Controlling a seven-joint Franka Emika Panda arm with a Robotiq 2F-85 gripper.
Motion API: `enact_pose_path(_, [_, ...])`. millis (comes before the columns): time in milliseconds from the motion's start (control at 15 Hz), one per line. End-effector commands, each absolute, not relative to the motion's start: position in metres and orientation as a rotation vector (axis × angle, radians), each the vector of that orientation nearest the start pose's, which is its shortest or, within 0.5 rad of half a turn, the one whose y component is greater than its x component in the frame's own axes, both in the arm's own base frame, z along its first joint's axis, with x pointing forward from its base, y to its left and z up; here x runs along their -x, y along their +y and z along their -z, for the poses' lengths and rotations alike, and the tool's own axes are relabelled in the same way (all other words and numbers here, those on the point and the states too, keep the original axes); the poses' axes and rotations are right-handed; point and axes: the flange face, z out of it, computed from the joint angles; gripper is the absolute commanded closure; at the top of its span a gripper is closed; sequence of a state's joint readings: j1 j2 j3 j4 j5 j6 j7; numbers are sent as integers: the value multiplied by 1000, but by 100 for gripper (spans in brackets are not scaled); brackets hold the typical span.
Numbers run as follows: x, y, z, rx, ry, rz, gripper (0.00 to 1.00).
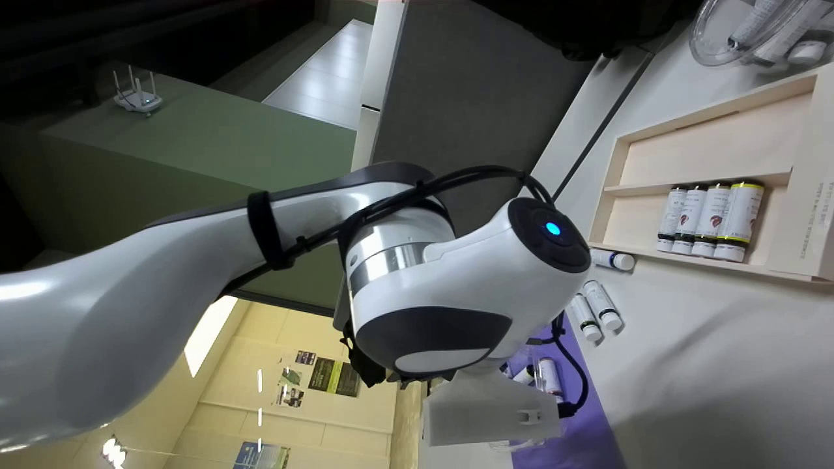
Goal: Open the lid of the transparent bowl
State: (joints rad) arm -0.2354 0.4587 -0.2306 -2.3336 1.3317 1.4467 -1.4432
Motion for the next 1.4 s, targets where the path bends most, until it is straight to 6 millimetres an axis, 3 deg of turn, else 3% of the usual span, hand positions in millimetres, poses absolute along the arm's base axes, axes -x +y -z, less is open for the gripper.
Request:
enact_pose_path(0, [-429, -94, -180, 1678, -16, 290, 0])
enact_pose_path(1333, [-467, -88, -201, 1856, -56, 360, 0])
